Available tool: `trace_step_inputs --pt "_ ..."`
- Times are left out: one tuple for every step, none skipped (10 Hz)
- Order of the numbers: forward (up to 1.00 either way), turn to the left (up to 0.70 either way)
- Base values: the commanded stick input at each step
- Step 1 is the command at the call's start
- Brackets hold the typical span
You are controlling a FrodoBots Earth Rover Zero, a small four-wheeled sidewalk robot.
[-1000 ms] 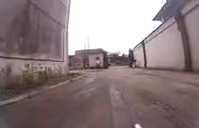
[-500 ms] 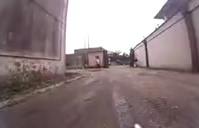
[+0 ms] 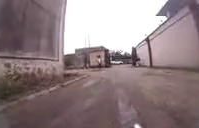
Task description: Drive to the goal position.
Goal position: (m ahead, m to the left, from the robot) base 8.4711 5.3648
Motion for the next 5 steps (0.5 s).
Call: trace_step_inputs --pt "1.00 -0.16" --pt "1.00 -0.27" --pt "1.00 -0.27" --pt "1.00 -0.27" --pt "1.00 -0.26"
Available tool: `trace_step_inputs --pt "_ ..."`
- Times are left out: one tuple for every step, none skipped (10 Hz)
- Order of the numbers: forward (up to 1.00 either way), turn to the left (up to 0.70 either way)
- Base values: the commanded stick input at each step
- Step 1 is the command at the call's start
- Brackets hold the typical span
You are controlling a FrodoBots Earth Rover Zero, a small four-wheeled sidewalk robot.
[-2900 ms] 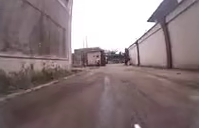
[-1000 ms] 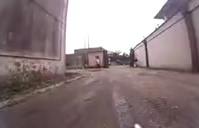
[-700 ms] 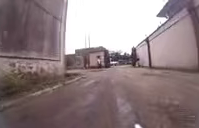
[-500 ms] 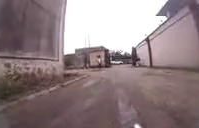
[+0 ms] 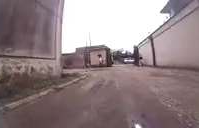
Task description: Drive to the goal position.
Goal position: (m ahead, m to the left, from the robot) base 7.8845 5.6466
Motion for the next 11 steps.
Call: trace_step_inputs --pt "1.00 -0.11" --pt "1.00 0.00" --pt "1.00 0.00" --pt "1.00 0.00" --pt "1.00 0.00" --pt "1.00 0.00" --pt "1.00 0.00" --pt "1.00 0.00" --pt "1.00 0.00" --pt "1.00 0.00" --pt "1.00 0.00"
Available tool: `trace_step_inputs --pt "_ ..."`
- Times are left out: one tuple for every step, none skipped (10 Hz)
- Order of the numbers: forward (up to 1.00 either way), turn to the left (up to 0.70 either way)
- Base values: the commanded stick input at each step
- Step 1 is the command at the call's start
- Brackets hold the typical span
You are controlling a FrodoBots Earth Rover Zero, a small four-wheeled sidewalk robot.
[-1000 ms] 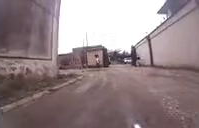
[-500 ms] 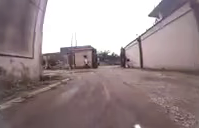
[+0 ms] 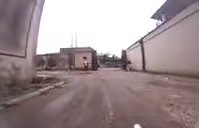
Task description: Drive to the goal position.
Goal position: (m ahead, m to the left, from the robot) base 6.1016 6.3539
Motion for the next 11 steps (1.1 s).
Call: trace_step_inputs --pt "1.00 0.00" --pt "1.00 0.00" --pt "1.00 0.00" --pt "1.00 0.00" --pt "1.00 0.00" --pt "1.00 0.00" --pt "1.00 0.00" --pt "1.00 0.00" --pt "1.00 0.00" --pt "1.00 0.00" --pt "1.00 0.00"
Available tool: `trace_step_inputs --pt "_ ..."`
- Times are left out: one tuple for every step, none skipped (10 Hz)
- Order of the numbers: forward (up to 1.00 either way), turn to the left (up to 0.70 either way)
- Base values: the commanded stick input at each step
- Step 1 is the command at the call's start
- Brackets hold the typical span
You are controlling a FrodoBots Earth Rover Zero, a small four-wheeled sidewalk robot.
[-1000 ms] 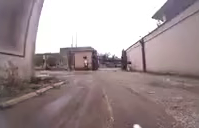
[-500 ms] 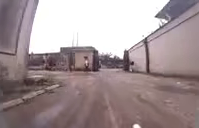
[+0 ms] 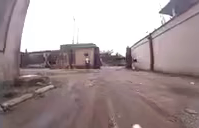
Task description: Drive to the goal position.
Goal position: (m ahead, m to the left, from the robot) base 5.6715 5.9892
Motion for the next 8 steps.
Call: trace_step_inputs --pt "1.00 0.00" --pt "1.00 0.00" --pt "1.00 0.00" --pt "1.00 0.00" --pt "1.00 0.00" --pt "1.00 0.00" --pt "1.00 0.00" --pt "1.00 0.00"
